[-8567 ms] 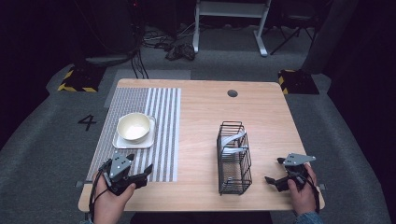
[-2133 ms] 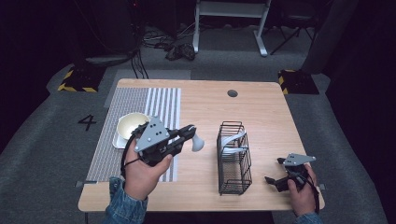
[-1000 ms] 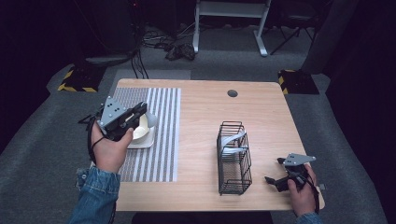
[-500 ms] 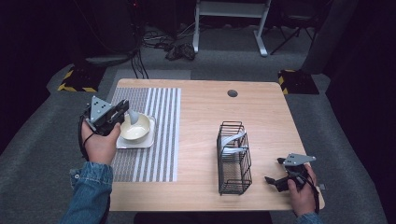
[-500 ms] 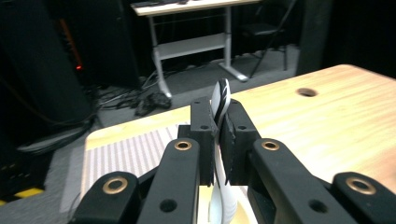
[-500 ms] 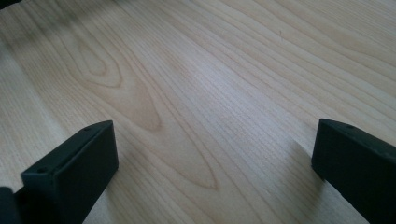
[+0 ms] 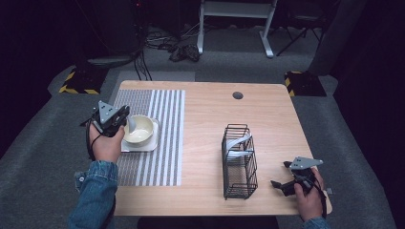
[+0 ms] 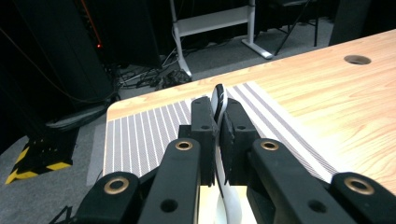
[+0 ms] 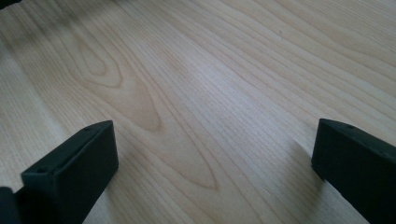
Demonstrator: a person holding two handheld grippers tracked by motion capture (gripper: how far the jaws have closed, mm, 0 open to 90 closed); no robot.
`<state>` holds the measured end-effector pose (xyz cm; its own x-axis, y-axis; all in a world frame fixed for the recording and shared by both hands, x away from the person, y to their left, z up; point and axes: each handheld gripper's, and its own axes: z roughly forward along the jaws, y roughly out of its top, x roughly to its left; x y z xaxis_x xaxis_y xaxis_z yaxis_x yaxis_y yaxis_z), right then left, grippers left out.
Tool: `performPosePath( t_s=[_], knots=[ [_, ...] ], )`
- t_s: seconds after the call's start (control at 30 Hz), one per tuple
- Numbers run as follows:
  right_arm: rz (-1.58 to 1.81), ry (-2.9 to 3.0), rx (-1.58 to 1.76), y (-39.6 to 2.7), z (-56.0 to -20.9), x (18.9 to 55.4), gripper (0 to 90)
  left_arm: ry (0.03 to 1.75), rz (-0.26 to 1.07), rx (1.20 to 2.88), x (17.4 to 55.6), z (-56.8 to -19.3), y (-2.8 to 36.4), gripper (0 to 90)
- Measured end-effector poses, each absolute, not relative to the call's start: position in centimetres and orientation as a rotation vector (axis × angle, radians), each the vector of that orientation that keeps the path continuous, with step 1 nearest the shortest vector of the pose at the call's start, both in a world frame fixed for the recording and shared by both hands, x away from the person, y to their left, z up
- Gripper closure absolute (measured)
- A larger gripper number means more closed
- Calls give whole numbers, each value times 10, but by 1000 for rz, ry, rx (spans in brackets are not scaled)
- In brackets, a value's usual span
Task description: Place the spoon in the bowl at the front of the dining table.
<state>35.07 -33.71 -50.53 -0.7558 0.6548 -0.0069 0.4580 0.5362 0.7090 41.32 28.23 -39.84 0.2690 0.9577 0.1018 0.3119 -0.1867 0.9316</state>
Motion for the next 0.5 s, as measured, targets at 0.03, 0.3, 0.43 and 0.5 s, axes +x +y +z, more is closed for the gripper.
performPosePath(
  t_s=[0.03, 0.3, 0.43, 0.5],
  knots=[
    [1038, 2505, 930, -337, -505, 351, 5, 1181, 946, 1681, 414, -400, 283, 848],
    [1038, 2505, 929, -337, -505, 351, 5, 1178, 968, 1703, 423, -417, 283, 848],
    [1038, 2505, 929, -337, -505, 351, 5, 1177, 974, 1708, 426, -425, 282, 847],
    [1038, 2505, 930, -337, -505, 351, 5, 1175, 972, 1701, 425, -426, 281, 847]
  ],
)
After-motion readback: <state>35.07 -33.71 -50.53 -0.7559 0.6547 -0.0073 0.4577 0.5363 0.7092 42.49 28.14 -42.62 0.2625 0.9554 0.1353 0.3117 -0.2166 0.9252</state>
